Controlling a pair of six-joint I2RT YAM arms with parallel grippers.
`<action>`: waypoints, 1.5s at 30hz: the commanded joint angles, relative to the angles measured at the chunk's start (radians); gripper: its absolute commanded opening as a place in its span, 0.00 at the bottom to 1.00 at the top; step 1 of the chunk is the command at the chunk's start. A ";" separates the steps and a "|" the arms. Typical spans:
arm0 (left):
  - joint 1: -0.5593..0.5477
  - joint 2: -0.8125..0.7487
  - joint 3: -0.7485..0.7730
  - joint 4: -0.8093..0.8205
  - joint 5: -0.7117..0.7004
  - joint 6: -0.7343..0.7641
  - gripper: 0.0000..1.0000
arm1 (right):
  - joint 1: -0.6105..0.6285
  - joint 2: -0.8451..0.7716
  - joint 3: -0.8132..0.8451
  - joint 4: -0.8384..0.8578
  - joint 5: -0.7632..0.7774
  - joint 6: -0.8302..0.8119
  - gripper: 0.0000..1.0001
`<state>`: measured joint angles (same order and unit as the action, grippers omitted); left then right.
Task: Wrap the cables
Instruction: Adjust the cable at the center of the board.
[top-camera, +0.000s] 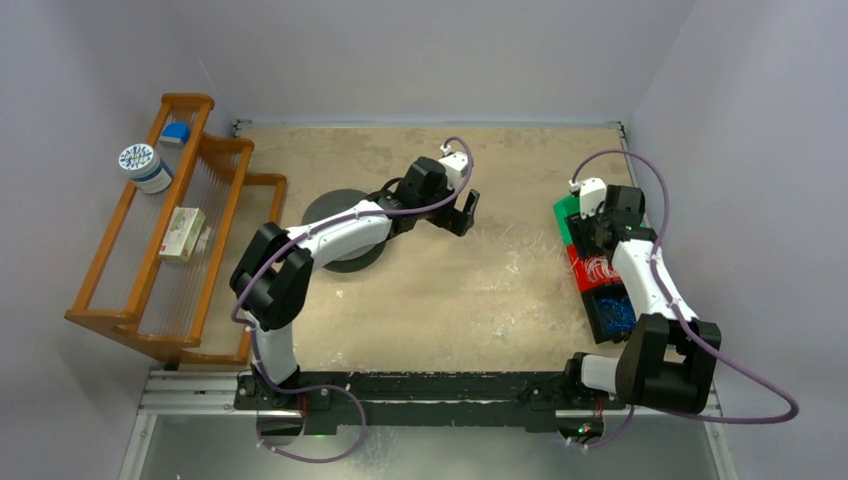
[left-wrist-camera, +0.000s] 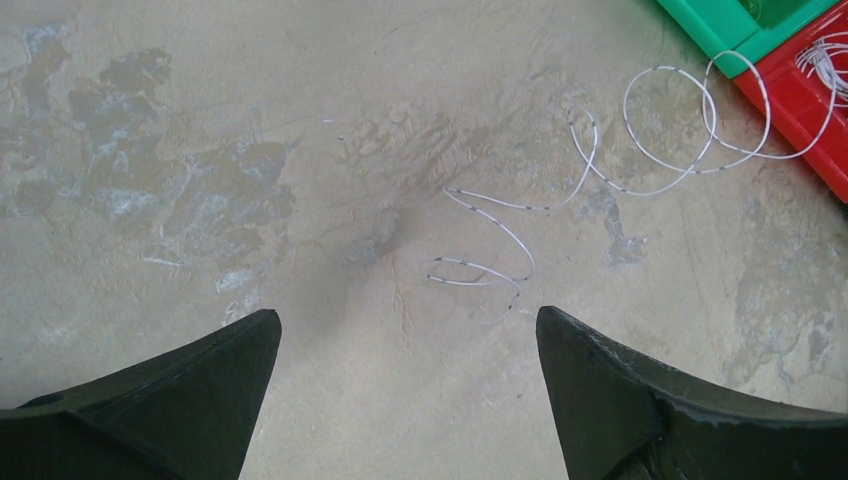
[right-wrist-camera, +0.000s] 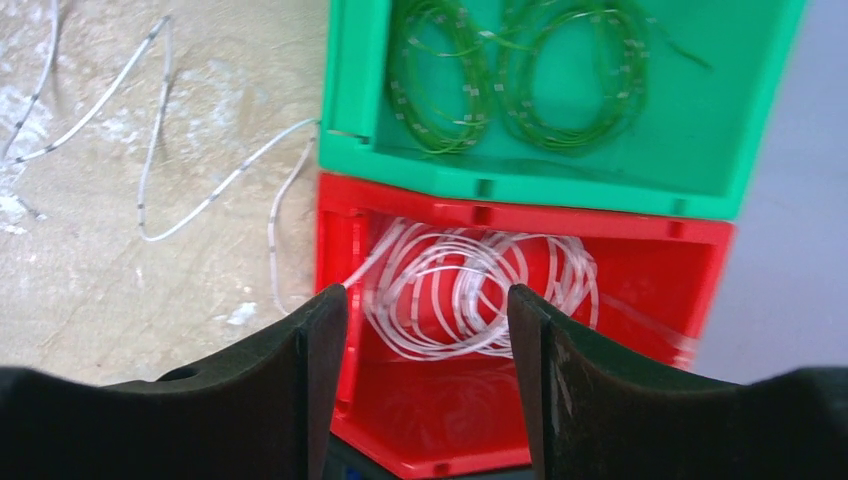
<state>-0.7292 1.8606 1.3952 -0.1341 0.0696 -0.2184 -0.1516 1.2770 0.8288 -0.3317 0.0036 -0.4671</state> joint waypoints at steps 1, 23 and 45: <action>-0.005 -0.039 -0.037 0.041 -0.032 -0.010 0.97 | -0.063 -0.036 0.082 -0.083 -0.005 -0.035 0.62; -0.005 -0.091 -0.107 0.046 -0.013 0.024 0.97 | -0.157 0.129 0.029 0.049 0.012 0.023 0.48; -0.005 -0.068 -0.118 0.059 0.012 0.015 0.97 | -0.156 0.137 -0.034 0.146 0.105 0.019 0.51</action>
<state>-0.7296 1.8091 1.2778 -0.1192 0.0654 -0.2066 -0.3080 1.4647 0.8009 -0.2276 0.0509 -0.4549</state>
